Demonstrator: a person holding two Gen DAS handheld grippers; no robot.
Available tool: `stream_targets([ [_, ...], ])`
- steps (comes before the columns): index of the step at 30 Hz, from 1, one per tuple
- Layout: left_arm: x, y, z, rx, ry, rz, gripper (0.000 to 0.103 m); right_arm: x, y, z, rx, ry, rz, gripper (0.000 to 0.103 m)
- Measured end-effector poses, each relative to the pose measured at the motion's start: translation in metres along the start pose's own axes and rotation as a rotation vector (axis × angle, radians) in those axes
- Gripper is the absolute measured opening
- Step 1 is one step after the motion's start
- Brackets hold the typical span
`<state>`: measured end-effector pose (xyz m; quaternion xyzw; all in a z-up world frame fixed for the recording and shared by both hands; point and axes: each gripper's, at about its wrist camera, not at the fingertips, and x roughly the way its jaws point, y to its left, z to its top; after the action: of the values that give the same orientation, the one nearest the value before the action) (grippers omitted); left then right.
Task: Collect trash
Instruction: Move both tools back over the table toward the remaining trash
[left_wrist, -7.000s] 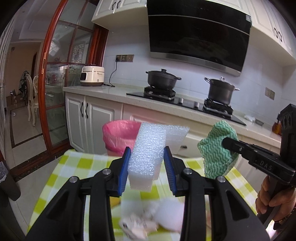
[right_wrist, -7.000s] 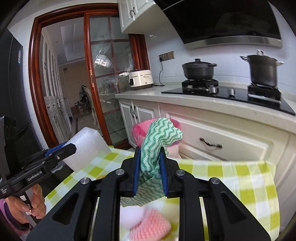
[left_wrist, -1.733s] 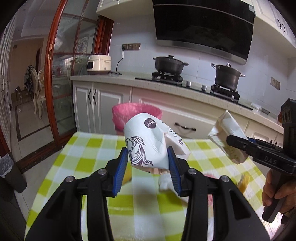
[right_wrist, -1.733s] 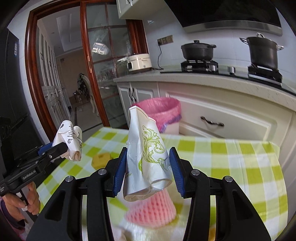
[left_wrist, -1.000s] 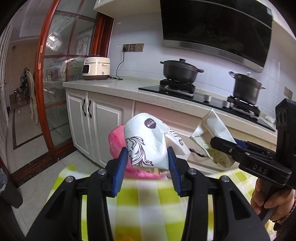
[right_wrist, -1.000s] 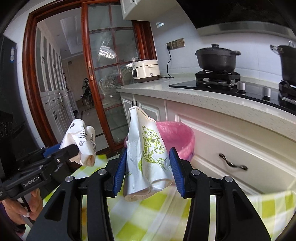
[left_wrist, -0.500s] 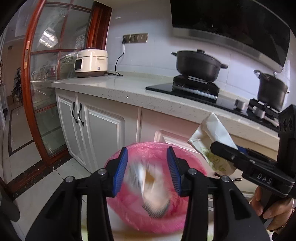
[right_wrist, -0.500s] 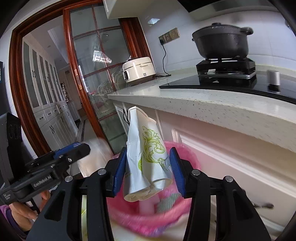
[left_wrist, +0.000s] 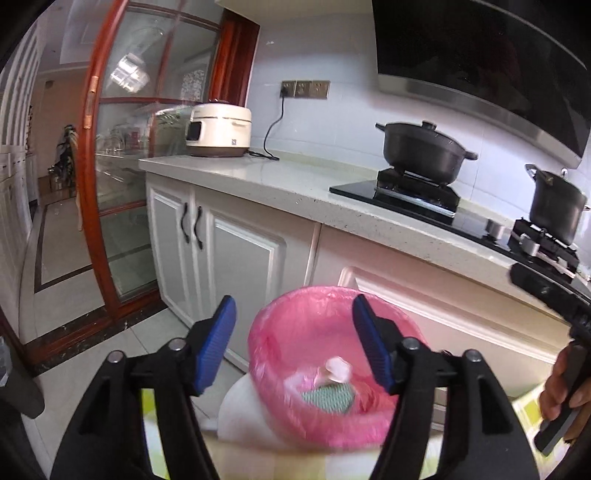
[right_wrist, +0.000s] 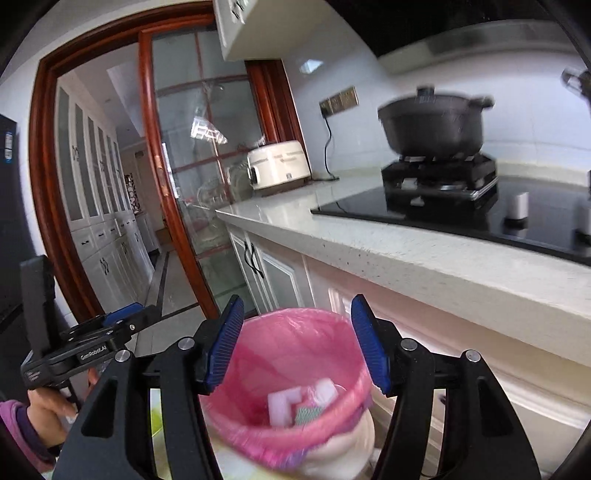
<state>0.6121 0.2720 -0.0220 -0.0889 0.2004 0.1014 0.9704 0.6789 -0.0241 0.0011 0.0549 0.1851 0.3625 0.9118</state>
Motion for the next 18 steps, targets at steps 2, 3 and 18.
stream_targets([
  [2,-0.034,-0.002,-0.005,0.003,-0.008,0.003,0.074,-0.04,0.009,0.0,0.008,-0.018,0.001,0.058],
  [3,-0.051,-0.004,-0.009,0.006,-0.015,0.007,0.079,-0.057,0.013,0.0,0.011,-0.026,0.0,0.058],
  [18,-0.268,-0.031,-0.092,-0.022,-0.043,-0.015,0.094,-0.281,0.072,-0.08,0.021,-0.018,-0.082,0.058],
])
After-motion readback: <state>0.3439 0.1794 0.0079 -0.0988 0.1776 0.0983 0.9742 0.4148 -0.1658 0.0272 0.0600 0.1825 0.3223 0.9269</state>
